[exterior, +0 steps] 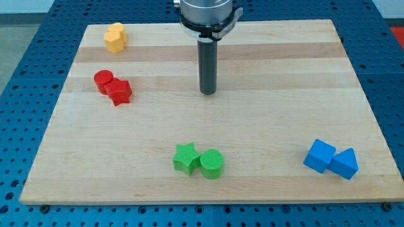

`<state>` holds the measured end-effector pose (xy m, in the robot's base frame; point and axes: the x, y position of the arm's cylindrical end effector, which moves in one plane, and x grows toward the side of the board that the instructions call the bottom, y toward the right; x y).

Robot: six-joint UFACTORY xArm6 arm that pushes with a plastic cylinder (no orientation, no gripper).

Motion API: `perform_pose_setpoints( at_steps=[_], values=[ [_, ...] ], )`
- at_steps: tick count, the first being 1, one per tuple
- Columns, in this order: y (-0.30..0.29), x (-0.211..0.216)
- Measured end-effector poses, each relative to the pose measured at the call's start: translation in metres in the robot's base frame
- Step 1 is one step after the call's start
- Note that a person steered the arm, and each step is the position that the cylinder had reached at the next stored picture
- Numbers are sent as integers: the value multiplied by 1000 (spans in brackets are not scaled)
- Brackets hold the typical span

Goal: Point your arm at red circle

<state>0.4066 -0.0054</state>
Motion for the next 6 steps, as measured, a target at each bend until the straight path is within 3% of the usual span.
perform_pose_setpoints(
  at_steps=[2,4,6],
  values=[
    [-4,0],
    [-69,27],
    [-93,26]
  ],
)
